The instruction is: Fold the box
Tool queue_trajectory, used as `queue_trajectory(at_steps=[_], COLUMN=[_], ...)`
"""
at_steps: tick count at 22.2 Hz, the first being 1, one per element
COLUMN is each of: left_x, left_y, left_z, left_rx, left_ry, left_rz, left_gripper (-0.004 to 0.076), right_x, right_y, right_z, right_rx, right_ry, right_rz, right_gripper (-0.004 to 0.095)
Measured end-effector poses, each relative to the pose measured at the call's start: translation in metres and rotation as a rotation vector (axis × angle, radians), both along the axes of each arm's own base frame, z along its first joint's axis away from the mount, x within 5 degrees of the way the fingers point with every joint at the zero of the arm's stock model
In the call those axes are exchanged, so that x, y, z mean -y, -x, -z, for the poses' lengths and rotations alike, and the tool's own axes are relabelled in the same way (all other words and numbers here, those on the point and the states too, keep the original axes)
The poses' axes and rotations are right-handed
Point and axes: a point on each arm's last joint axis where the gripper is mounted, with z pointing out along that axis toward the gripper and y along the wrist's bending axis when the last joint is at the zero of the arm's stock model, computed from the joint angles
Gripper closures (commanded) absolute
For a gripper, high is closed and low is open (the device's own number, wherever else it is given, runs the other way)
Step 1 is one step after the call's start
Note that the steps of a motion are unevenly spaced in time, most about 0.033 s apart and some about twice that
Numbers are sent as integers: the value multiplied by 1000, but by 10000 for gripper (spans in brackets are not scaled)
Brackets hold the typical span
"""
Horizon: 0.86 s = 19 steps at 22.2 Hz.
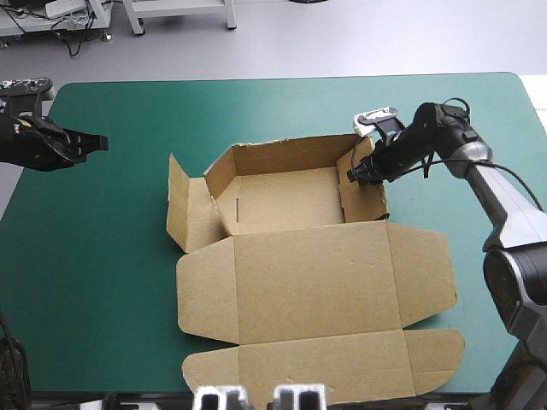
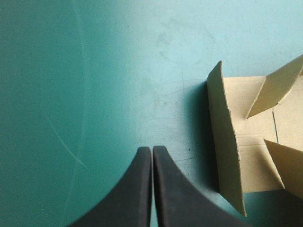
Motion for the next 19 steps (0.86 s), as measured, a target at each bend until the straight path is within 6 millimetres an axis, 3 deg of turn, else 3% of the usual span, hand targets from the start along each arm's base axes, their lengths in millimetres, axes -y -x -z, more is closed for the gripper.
queue_trajectory(at_steps=[3,6,9,11,15,19], left_x=[-2,-2,-2,-2,-2,-2], left_y=[0,0,0,0,0,0], left_z=[0,0,0,0,0,0], left_rx=[-4,-5,-4,-4,-5,-6], left_ry=[-20,-22,-23,-23,-19,-21], left_rz=[-5,-5,-3,-3,-10,-13], left_gripper=[726,726,734,734,734,734], right_x=[1,7,14,15,17,17], right_y=[-6,0,20,35,53,52], right_z=[-43,-94,-141,-159,-169,-141], right_rx=[89,173,260,296,306,200], right_ry=[17,56,48,19,-8,5], right_rz=[-13,19,82,94,102,120], right_gripper=[513,513,513,513,513,513])
